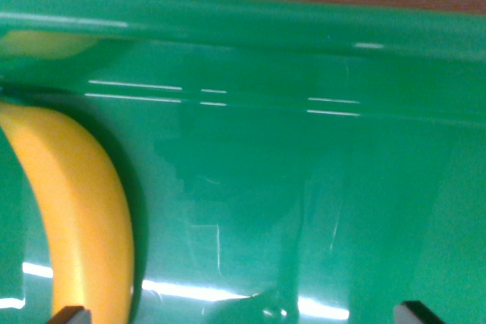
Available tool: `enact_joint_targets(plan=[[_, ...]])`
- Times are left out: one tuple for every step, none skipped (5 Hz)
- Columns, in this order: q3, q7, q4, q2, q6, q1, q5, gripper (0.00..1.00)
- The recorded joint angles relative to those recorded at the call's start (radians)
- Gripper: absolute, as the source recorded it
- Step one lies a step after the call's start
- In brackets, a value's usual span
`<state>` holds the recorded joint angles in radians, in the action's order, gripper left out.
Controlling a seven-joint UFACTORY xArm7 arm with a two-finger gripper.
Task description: Pick fruit
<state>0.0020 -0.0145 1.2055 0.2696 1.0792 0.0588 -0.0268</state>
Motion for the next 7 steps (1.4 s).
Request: enact_joint_targets(plan=[[0.008, 0.001, -0.030, 0.014, -0.045, 0.0104, 0.0040, 0.00], [0.008, 0.001, -0.030, 0.014, -0.045, 0.0104, 0.0040, 0.00], [0.016, 0.002, -0.059, 0.028, -0.089, 0.0205, 0.0079, 0.00], [0.016, 0.002, -0.059, 0.028, -0.089, 0.0205, 0.0079, 0.00], [0.023, 0.003, -0.086, 0.041, -0.130, 0.0299, 0.0115, 0.00], [0.023, 0.003, -0.086, 0.041, -0.130, 0.0299, 0.0115, 0.00], [0.030, 0.004, -0.111, 0.053, -0.168, 0.0387, 0.0148, 0.00]])
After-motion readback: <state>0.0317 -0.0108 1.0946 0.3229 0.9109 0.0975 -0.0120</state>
